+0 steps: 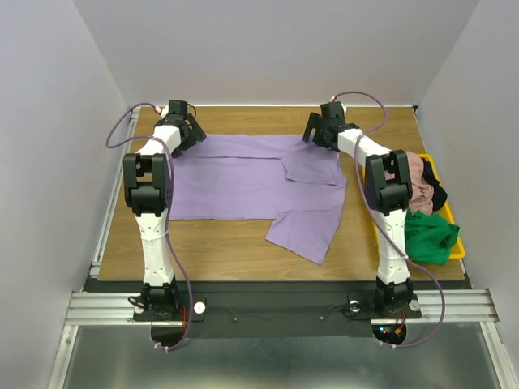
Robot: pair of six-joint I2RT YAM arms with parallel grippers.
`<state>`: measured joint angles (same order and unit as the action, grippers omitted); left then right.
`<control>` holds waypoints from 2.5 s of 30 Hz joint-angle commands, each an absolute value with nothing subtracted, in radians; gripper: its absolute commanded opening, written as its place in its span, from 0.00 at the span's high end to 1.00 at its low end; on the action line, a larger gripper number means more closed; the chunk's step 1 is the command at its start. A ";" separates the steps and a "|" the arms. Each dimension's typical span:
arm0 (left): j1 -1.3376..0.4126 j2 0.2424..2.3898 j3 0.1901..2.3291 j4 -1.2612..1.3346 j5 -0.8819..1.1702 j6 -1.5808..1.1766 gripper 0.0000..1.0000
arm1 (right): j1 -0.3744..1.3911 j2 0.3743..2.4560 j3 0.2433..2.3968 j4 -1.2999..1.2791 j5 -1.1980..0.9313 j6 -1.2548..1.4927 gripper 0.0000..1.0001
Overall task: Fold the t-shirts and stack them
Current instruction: Fold the tshirt
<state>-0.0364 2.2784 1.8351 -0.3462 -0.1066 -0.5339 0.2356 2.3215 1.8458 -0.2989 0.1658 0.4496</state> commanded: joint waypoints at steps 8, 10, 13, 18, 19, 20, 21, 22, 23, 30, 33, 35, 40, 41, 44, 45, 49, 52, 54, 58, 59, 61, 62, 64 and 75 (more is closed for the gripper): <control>-0.009 2.162 1.888 -0.472 -0.146 -0.551 0.02 | 0.210 2.242 1.945 -0.345 0.014 0.311 0.00; -0.009 2.041 1.798 -0.483 -0.205 -0.563 0.02 | 0.227 2.119 1.856 -0.345 0.017 0.310 0.00; 0.017 1.859 1.584 -0.495 -0.273 -0.629 0.02 | 0.273 1.942 1.662 -0.344 0.063 0.324 0.00; 0.063 1.613 1.113 -0.480 -0.362 -0.768 0.02 | 0.330 1.720 1.344 -0.342 0.147 0.497 0.00; 0.099 1.562 1.064 -0.485 -0.388 -0.806 0.02 | 0.333 1.669 1.260 -0.342 0.152 0.527 0.00; 0.119 1.539 0.973 -0.477 -0.391 -0.816 0.02 | 0.336 1.645 1.224 -0.341 0.162 0.543 0.00; 0.142 1.519 0.929 -0.465 -0.382 -0.822 0.02 | 0.342 1.625 1.188 -0.341 0.166 0.557 0.00; 0.184 1.494 0.886 -0.444 -0.346 -0.825 0.02 | 0.344 1.602 1.158 -0.338 0.169 0.567 0.00; 0.205 1.455 0.844 -0.422 -0.324 -0.825 0.02 | 0.347 1.585 1.135 -0.336 0.167 0.577 0.00; 0.253 1.379 0.675 -0.213 -0.167 -0.795 0.04 | 0.353 1.427 0.968 -0.324 0.163 0.557 0.00; 0.255 1.399 0.677 -0.190 -0.150 -0.785 0.05 | 0.354 1.388 0.933 -0.318 0.147 0.558 0.00; 0.255 1.420 0.675 -0.173 -0.132 -0.782 0.05 | 0.354 1.378 0.907 -0.316 0.138 0.561 0.00; 0.253 1.474 0.683 -0.132 -0.091 -0.775 0.20 | 0.362 1.350 0.865 -0.314 0.101 0.574 0.00; 0.253 1.482 0.684 -0.129 -0.084 -0.770 0.25 | 0.367 1.335 0.858 -0.314 0.103 0.580 0.00; 0.253 1.491 0.686 -0.127 -0.074 -0.761 0.40 | 0.391 1.309 0.827 -0.316 0.112 0.603 0.00; 0.253 1.486 0.681 -0.124 -0.075 -0.758 0.54 | 0.415 1.293 0.813 -0.318 0.109 0.609 0.00; 0.253 1.451 0.672 -0.132 -0.083 -0.750 0.99 | 0.515 1.295 0.810 -0.373 0.146 0.640 0.00; 0.253 1.414 0.666 -0.134 -0.092 -0.750 1.00 | 0.654 1.336 0.847 -0.502 0.271 0.655 0.00; 0.253 1.407 0.664 -0.129 -0.092 -0.749 1.00 | 0.753 1.344 0.848 -0.555 0.328 0.686 0.00; 0.253 1.391 0.669 -0.124 -0.084 -0.735 1.00 | 0.902 1.322 0.824 -0.643 0.350 0.738 0.01; 0.253 1.385 0.669 -0.121 -0.086 -0.730 1.00 | 0.928 1.318 0.819 -0.655 0.353 0.748 0.01; 0.253 1.375 0.666 -0.121 -0.090 -0.730 1.00 | 0.974 1.325 0.813 -0.689 0.360 0.778 0.02; 0.253 1.370 0.663 -0.118 -0.089 -0.729 1.00 | 0.980 1.345 0.808 -0.695 0.365 0.796 0.02; 0.253 1.365 0.658 -0.109 -0.083 -0.729 1.00 | 0.982 1.370 0.798 -0.703 0.380 0.807 0.03; 0.255 1.344 0.664 -0.106 -0.064 -0.719 1.00 | 0.966 1.589 0.827 -0.707 0.486 0.890 0.51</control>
